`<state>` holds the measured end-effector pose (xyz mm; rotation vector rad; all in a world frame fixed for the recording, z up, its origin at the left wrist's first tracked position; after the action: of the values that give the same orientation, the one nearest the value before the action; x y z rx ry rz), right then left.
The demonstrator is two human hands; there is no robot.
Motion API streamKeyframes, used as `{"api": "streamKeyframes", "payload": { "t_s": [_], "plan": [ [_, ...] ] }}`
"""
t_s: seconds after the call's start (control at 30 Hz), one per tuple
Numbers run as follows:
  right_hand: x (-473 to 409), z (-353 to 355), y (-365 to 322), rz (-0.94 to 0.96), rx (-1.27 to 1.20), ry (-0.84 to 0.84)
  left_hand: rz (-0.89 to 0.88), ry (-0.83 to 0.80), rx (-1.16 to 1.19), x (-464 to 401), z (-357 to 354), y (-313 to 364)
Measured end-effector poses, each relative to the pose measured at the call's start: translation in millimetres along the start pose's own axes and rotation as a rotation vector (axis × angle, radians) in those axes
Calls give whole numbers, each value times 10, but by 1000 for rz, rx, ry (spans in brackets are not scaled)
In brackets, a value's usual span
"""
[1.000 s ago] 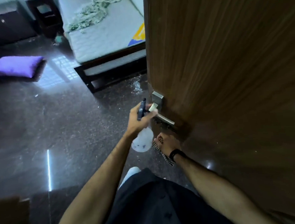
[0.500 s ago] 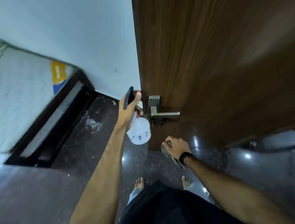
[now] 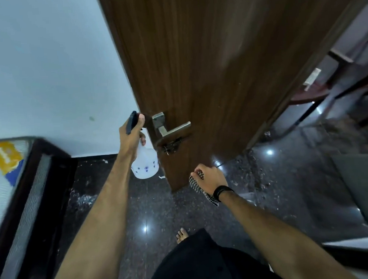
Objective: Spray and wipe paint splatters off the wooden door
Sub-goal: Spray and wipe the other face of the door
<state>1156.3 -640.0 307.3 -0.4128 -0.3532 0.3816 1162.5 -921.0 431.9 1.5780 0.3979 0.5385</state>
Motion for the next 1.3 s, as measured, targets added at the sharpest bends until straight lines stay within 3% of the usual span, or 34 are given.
{"api": "streamKeyframes", "payload": {
  "t_s": [0.2,0.4,0.5,0.67,0.87,1.03,1.3],
  "plan": [
    [603,-324,247,-220,-135,39,-23,-79,-130,435,-81,26],
    [1160,-667,24,-290,-175,36,-79,-267,-213,925,-138,-20],
    [1289,-691,-63,-332,-182,81,-191,-408,-265,1125,-213,-47],
    [1511,-719,-127,-499,-221,204,-430,-798,-360,1290,-522,10],
    [1924,-864,-251,-767,-308,347,-571,-1039,-489,1260,-987,-79],
    [2403,-847,-269,-909,-296,428,-878,-1342,-691,1686,-1633,-30],
    [2895,-580,87,-983,-281,507,-909,-1502,-929,2110,-2412,-60]
  ]
}}
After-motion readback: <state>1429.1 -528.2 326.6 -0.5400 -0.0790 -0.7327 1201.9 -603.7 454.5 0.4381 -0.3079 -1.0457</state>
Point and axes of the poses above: each hand's wrist, its own x-axis away from the middle knuckle, its own z-axis out of the back of the hand, y = z × x, the point moved 6 cm from there along -x, towards the middle knuckle, and after that the axes turned 1 degree about -z, right-handed, at the moved point
